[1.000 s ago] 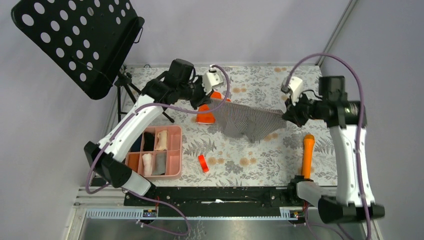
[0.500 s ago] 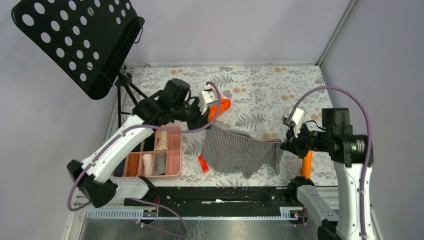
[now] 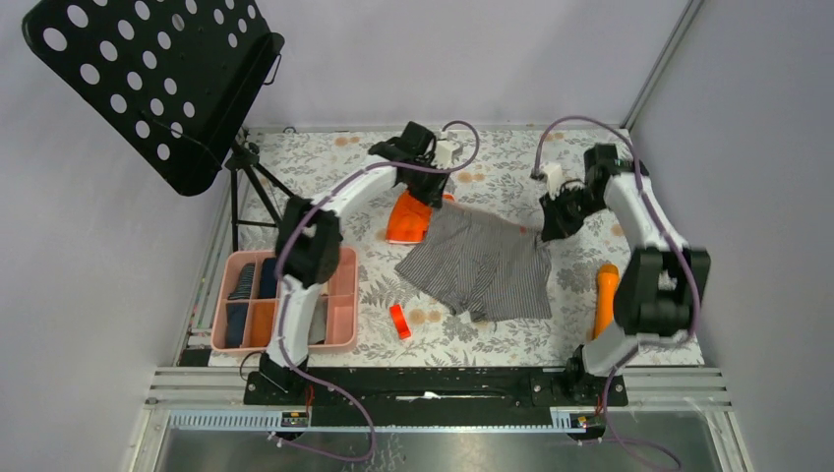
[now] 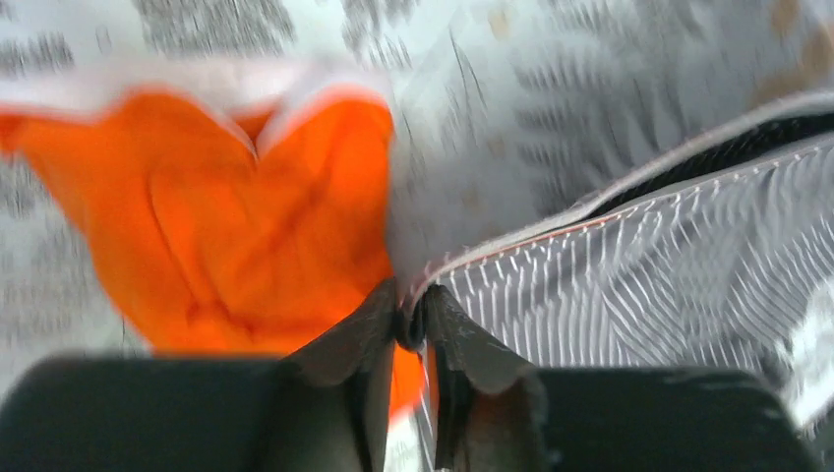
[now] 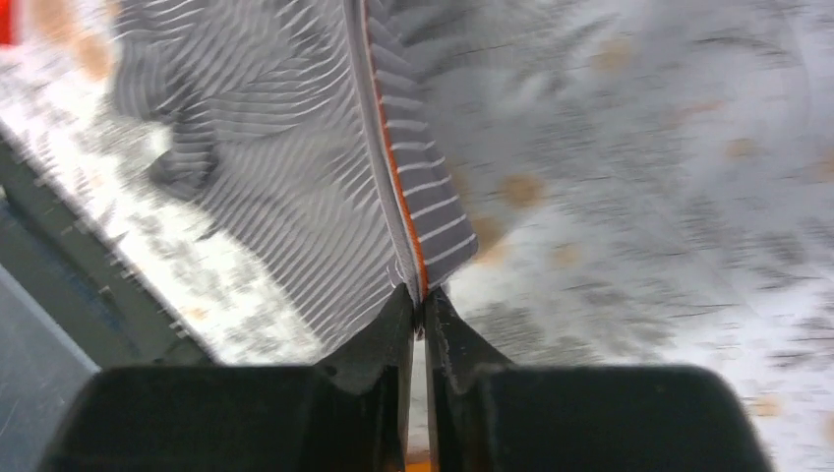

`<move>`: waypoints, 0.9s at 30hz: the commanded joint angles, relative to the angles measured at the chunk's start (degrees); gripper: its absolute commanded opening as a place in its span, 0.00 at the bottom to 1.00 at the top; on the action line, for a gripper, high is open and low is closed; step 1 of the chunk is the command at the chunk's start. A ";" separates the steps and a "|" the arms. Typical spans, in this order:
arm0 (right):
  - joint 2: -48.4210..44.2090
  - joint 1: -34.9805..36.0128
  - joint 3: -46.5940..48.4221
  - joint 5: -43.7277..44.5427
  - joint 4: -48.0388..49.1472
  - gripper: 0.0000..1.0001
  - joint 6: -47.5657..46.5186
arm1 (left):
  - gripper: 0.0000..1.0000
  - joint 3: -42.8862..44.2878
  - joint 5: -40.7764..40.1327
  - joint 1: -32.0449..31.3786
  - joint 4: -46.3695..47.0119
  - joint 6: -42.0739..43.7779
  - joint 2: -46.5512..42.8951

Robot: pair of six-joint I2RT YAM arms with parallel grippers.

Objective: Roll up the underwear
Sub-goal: Flatten out the underwear at the center of the board.

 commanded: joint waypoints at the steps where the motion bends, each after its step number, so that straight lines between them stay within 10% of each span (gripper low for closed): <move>1: 20.57 -4.30 23.31 5.84 1.13 0.19 2.04 | 0.29 20.21 -5.07 0.09 -4.04 -2.91 13.07; 4: 32.96 -7.26 40.13 1.60 -8.01 0.68 10.86 | 0.42 15.80 -6.21 0.17 0.22 -3.43 10.41; 6: 33.49 -7.72 41.30 -0.54 -8.00 0.81 14.01 | 0.46 12.05 -5.45 0.39 2.30 -3.82 7.54; 27: -12.44 -7.65 -7.99 -0.32 31.65 1.00 31.87 | 0.42 4.39 -7.38 5.34 5.37 -1.55 8.55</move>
